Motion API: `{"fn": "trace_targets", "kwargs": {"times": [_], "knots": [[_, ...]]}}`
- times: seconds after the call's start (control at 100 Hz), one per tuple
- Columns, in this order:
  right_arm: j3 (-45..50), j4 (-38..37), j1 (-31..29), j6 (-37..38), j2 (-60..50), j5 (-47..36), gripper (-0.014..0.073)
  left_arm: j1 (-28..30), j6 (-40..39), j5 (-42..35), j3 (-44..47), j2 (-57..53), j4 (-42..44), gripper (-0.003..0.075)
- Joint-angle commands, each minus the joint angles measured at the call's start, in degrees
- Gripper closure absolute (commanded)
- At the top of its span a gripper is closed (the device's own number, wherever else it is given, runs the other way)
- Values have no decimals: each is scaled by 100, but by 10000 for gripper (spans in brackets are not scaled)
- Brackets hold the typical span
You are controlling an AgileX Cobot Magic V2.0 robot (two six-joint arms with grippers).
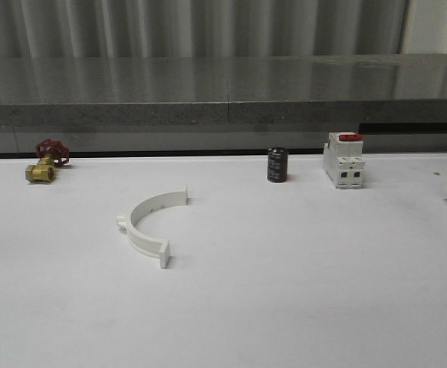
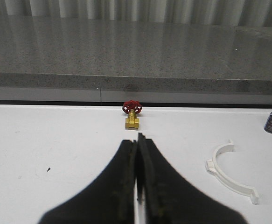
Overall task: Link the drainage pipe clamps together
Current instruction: 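Grasp the second clamp half with the right gripper and lift it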
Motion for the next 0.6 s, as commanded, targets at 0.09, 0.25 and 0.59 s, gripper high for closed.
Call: {"fn": "trace_targets", "kwargs": {"times": [0.09,0.25,0.59], "knots": [[-312,12,548,181,-680,110,644,8,3,-431,-142,63,-22,741],[-610,12,1277,710,-702,498,644,8,3,-431,-142,63,-22,741],[-960,-12,2778,1997,-664,770,644,8,3,-431,-142,63,-22,741]]}}
